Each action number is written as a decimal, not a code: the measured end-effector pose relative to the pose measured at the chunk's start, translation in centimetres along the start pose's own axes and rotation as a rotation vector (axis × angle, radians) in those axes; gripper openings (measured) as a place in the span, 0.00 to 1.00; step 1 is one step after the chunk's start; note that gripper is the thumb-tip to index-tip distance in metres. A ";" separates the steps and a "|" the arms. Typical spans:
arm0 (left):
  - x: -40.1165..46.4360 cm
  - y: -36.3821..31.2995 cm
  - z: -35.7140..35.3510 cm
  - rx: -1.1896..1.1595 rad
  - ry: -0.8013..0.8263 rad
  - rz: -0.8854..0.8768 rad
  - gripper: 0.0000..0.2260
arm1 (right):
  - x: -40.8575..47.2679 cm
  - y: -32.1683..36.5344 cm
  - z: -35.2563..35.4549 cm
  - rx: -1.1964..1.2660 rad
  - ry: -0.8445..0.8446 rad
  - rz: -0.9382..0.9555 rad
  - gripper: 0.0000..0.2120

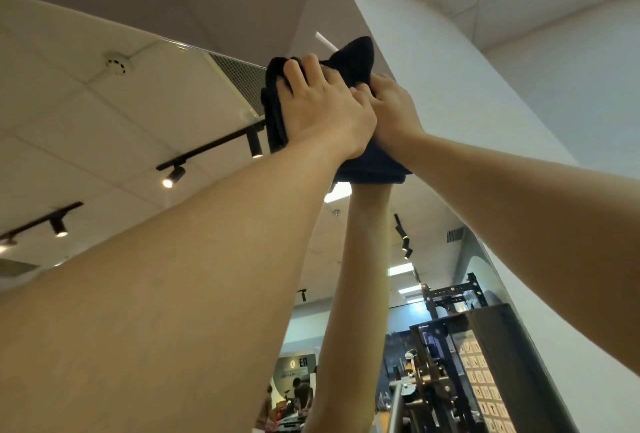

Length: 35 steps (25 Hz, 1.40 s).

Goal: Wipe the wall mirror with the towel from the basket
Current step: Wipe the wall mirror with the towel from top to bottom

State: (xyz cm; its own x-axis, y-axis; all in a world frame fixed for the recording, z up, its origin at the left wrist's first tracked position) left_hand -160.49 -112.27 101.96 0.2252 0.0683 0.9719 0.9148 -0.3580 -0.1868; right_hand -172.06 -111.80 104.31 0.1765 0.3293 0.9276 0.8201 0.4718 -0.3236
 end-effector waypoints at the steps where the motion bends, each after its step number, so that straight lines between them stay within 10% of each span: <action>1: -0.2 -0.9 -0.4 0.006 -0.006 0.005 0.28 | -0.1 -1.0 0.5 0.004 0.004 -0.002 0.09; 35: -9.0 -5.0 -2.1 -0.084 0.062 -0.064 0.27 | -9.7 -4.1 5.3 -0.141 0.108 -0.134 0.16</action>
State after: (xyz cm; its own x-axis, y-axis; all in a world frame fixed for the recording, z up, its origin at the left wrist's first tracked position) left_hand -167.79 -113.06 94.41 0.1433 0.0368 0.9890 0.8950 -0.4314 -0.1136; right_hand -179.96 -112.61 95.69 0.1117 0.1784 0.9776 0.9069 0.3838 -0.1737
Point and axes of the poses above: each hand's wrist, its own x-axis towards the middle knuckle, its own z-axis out of the back of the hand, y = z × x, the point moved 7 cm from there along x, towards the middle knuckle, and after that the axes turned 14 degrees about z, right-handed, at the moved point
